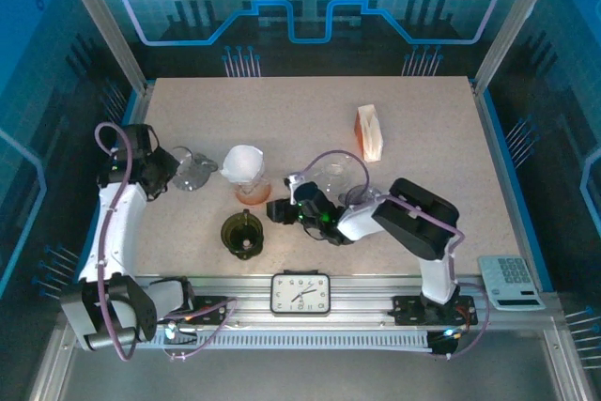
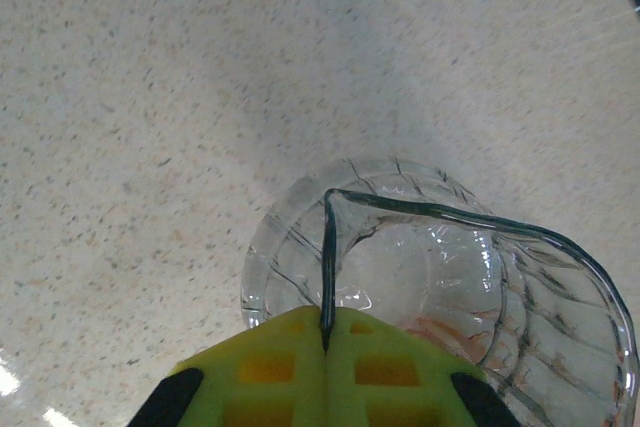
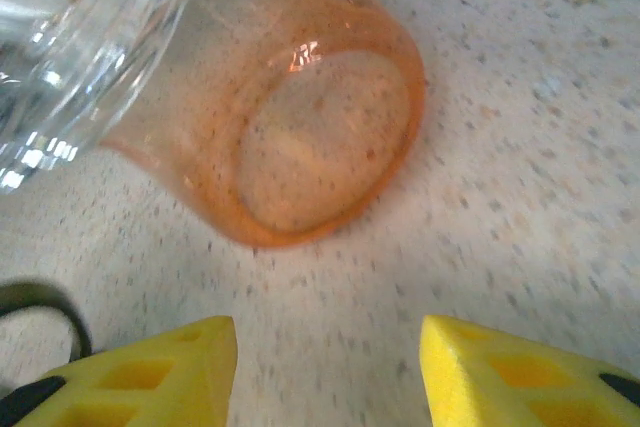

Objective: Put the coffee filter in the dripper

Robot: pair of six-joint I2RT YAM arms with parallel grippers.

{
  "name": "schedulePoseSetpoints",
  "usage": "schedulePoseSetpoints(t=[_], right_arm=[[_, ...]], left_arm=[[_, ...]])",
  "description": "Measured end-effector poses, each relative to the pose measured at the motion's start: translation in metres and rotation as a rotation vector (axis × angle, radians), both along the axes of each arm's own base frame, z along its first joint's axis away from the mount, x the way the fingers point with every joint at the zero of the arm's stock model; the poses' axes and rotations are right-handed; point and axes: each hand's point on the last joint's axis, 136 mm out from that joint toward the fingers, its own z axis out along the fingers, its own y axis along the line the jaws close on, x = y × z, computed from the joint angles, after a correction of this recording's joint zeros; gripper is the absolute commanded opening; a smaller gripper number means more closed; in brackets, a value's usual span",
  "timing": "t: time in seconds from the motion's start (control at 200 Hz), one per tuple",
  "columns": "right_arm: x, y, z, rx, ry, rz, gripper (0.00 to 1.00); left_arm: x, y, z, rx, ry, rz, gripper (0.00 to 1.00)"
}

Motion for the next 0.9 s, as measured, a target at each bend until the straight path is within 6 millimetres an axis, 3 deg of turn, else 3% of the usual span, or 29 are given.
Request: schedulePoseSetpoints(t=[0.195,0.33,0.47,0.575,0.755,0.901], right_arm=[[-0.023,-0.023,0.032,0.022,-0.043,-0.008,0.53],[-0.036,-0.038,0.062,0.049,-0.084,-0.015,0.54],[-0.043,-0.058,0.094,0.062,-0.134,-0.042,0.55],[-0.049,-0.078,0.118,0.062,-0.173,-0.070,0.55],[-0.063,-0.127,0.147,0.044,-0.225,-0.155,0.56],[-0.076,-0.172,0.153,0.012,-0.247,-0.232,0.57]], left_arm=[[0.019,-0.001,0.041,-0.012,-0.103,-0.002,0.00],[0.031,-0.020,0.080,-0.004,-0.188,-0.057,0.00],[0.038,-0.066,0.119,-0.005,-0.283,-0.194,0.00],[0.031,-0.108,0.133,-0.018,-0.322,-0.316,0.00],[0.004,-0.182,0.135,-0.035,-0.320,-0.547,0.00],[-0.025,-0.238,0.124,-0.020,-0.294,-0.733,0.00]])
